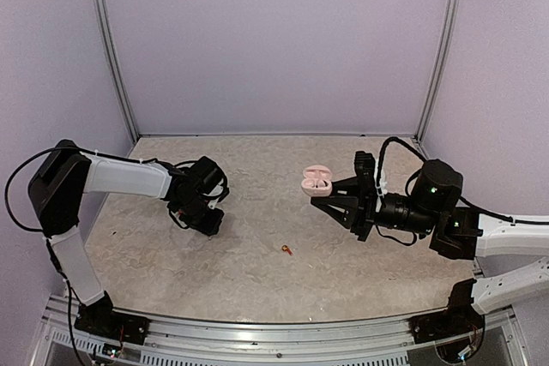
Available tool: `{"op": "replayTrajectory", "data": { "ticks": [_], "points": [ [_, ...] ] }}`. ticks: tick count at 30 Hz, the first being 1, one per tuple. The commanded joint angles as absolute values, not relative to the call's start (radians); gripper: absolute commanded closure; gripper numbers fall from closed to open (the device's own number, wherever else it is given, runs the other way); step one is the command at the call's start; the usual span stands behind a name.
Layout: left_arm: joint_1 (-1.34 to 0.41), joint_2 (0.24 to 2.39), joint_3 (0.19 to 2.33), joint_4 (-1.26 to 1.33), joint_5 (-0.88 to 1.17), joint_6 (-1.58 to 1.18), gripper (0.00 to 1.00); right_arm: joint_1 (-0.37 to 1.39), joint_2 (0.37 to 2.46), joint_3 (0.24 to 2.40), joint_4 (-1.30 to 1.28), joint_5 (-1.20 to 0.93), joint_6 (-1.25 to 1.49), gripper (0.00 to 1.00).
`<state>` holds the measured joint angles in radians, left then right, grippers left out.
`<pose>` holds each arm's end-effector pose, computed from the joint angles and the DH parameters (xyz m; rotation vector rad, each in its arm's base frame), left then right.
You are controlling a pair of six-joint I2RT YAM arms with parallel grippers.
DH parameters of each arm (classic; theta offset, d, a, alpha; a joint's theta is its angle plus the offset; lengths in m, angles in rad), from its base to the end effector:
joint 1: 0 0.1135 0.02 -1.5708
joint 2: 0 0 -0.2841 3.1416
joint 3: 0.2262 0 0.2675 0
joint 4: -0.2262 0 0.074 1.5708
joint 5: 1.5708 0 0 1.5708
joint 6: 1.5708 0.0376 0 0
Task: Insert the wireless bluetooth earbuds into the charging case
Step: Pick up the left earbud from the center of the board, then insert the left earbud into the left side groove of the charging case.
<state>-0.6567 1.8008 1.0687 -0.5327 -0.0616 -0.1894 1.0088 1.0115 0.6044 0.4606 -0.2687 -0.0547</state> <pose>0.2805 -0.2133 0.1541 0.6435 2.7619 -0.0999 0.1208 0.2105 0.3121 -0.9970 1.2497 0.9567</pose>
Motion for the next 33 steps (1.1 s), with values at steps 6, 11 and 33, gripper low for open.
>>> {"op": "replayTrajectory", "data": {
  "ticks": [6, 11, 33],
  "points": [
    [-0.669, 1.822, 1.088, -0.557, -0.067, -0.168, 0.87, 0.999, 1.005, 0.598, 0.464, -0.266, -0.059, 1.00],
    [-0.669, 1.803, 1.082, -0.547, -0.054, -0.167, 0.91, 0.999, 1.004, 0.600, 0.463, -0.264, -0.061, 1.00],
    [-0.721, 1.190, 0.955, 0.018, 0.143, -0.212, 0.95, 0.995, 1.002, 0.607, 0.535, -0.264, -0.080, 1.00]
  ]
}}
